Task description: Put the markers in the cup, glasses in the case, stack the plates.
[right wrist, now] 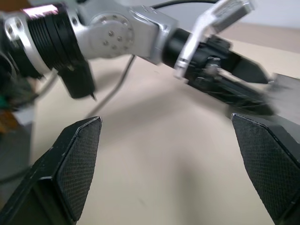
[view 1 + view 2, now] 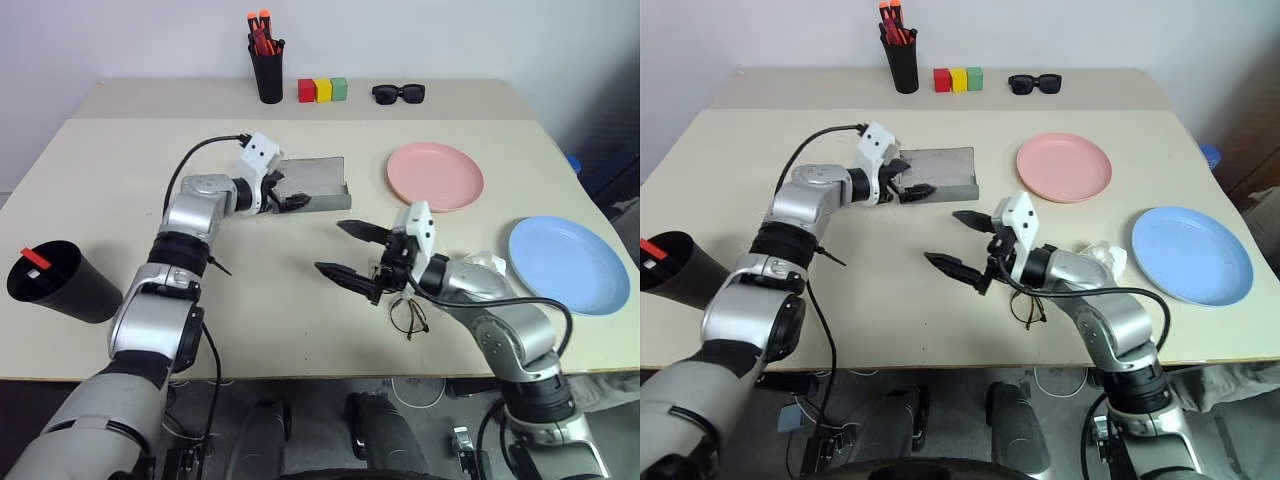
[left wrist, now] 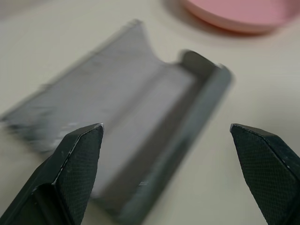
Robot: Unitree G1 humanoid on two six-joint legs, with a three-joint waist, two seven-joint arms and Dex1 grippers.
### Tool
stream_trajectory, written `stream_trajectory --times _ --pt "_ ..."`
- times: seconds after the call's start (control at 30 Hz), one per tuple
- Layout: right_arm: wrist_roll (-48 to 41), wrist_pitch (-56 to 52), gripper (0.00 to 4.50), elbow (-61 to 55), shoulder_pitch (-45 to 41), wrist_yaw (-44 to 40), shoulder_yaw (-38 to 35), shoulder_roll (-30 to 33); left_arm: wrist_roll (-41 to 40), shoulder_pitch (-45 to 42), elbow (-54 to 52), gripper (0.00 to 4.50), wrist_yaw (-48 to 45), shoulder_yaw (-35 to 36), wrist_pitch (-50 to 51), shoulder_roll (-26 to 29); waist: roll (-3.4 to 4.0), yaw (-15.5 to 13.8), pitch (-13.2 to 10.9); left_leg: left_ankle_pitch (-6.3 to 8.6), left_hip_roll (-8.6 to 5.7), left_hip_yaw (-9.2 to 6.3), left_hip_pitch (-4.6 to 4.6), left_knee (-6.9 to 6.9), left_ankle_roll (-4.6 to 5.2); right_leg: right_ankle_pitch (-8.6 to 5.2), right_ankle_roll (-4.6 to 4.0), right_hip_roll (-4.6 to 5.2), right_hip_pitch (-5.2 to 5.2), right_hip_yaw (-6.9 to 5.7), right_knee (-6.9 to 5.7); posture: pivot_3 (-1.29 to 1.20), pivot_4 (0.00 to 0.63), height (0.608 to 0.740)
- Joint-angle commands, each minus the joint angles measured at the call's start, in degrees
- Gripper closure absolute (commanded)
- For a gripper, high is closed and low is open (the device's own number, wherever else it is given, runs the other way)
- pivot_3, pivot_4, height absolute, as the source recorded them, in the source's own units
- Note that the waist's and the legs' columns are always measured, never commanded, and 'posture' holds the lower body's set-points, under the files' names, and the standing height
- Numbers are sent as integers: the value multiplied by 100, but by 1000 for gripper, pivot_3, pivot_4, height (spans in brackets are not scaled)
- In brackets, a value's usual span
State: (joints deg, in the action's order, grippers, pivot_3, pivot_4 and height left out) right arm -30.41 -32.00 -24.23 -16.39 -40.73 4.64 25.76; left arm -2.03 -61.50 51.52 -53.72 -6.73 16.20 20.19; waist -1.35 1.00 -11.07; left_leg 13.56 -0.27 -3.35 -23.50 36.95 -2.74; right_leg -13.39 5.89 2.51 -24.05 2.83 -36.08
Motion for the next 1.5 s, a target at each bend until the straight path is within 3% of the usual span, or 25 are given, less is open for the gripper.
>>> stream_trajectory --times 0.03,0.17,0.27,0.5,0.73,0.93,1.2,1.37,1.5 --pt "84 -10 0 -510 278 143 -331 309 246 -268 427 51 -518 -265 -489 33 0 -1 -1 1 0 -1 -1 0 1 -1 0 0 0 0 0 0 150 740" --pt "82 -3 0 -726 724 162 -731 732 432 -457 967 51 -622 -368 -734 -48 -2 -20 -2 1 0 0 -3 5 2 -1 1 0 -1 1 0 0 150 740" --pt "138 117 0 -728 928 123 -820 891 560 -524 1222 908 -615 -405 -926 -88 -2 -19 -2 1 0 0 -4 6 3 -2 2 0 -1 1 0 0 150 740" --pt "254 261 0 -698 1025 151 -725 879 560 -519 1285 4444 -829 -308 -1147 -121 -4 -17 -3 2 0 -1 -4 7 4 -2 3 0 -1 2 -2 0 150 740" --pt "255 143 0 -688 797 111 -579 943 319 -194 668 4444 -1496 -228 -1317 17 -3 -8 -3 1 0 -1 -4 7 4 -2 3 0 -1 2 -3 0 150 740" --pt "272 -18 0 -708 733 18 -535 1085 -36 874 -1587 4444 -2949 -537 -969 564 0 -2 -5 2 3 -2 -4 4 4 -1 1 1 -2 4 -4 0 150 740" --pt "207 -323 0 -559 731 -44 -610 1226 -153 1539 -3250 4444 -2878 -728 176 927 0 -31 -5 1 2 -3 -4 16 5 -12 -18 4 4 4 -6 0 150 740" --pt "-68 -737 0 -481 692 -24 -907 1286 -317 1803 -3653 2166 -2502 -514 72 864 0 -19 -5 1 3 -3 -2 15 5 -11 -16 1 4 4 -6 0 150 740" --pt "-243 -1353 0 -541 666 172 -1145 1467 -595 2062 -4067 2166 -1888 -112 57 765 1 -27 -5 2 6 -4 -2 15 6 -2 0 3 4 4 -7 0 150 740"
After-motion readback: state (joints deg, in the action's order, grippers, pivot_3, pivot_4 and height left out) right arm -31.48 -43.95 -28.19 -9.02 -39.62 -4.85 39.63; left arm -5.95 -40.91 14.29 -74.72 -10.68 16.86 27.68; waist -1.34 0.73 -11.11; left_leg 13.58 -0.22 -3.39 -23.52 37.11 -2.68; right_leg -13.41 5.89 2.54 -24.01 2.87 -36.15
